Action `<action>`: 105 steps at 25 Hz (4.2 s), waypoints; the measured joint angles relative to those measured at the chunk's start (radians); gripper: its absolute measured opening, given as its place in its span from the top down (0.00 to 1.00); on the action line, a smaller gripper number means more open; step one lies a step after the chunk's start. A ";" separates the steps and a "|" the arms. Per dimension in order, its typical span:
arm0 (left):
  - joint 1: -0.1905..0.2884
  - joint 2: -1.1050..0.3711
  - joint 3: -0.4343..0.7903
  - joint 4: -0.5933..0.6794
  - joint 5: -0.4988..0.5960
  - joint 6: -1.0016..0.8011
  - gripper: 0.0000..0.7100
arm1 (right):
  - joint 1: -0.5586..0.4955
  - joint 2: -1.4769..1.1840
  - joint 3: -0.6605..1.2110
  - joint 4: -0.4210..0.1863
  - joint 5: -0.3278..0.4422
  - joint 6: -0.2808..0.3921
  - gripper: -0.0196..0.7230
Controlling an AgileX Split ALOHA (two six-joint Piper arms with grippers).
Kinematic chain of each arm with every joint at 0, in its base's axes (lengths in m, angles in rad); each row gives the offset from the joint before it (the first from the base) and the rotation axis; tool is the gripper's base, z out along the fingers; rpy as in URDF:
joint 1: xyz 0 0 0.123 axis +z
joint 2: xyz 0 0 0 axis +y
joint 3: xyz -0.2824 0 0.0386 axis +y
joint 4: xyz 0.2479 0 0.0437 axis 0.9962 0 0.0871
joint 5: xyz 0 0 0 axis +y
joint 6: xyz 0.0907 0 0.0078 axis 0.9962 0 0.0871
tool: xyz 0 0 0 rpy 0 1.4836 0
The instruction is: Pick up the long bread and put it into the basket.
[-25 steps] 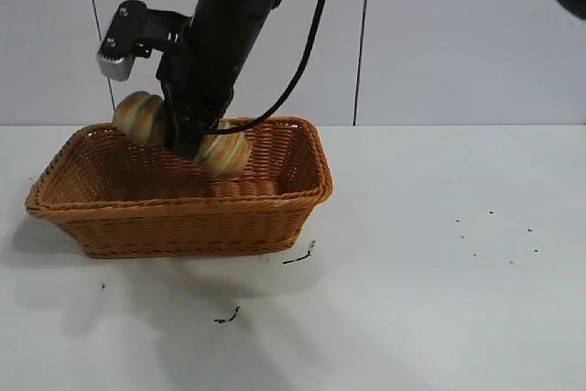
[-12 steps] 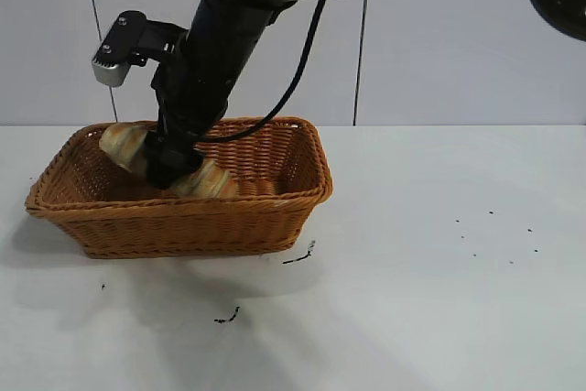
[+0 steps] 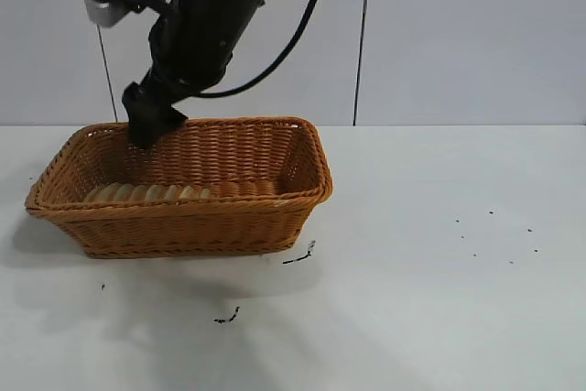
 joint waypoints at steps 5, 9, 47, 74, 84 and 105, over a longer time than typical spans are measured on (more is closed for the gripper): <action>0.000 0.000 0.000 0.000 0.000 0.000 0.03 | -0.100 -0.002 -0.001 -0.016 0.048 0.060 0.05; 0.000 0.000 0.000 0.000 0.000 0.000 0.03 | -0.219 -0.002 -0.001 -0.020 0.079 0.063 0.05; 0.000 0.000 0.000 0.000 0.000 0.000 0.03 | -0.558 -0.517 0.286 -0.098 0.391 0.142 0.05; 0.000 0.000 0.000 0.000 0.000 0.000 0.03 | -0.558 -1.866 1.675 -0.074 0.201 0.146 0.05; 0.000 0.000 0.000 0.000 0.000 0.000 0.03 | -0.558 -1.977 1.677 -0.065 0.186 0.147 0.05; 0.000 0.000 0.000 0.000 0.000 0.000 0.03 | -0.660 -2.306 1.677 -0.058 0.187 0.147 0.05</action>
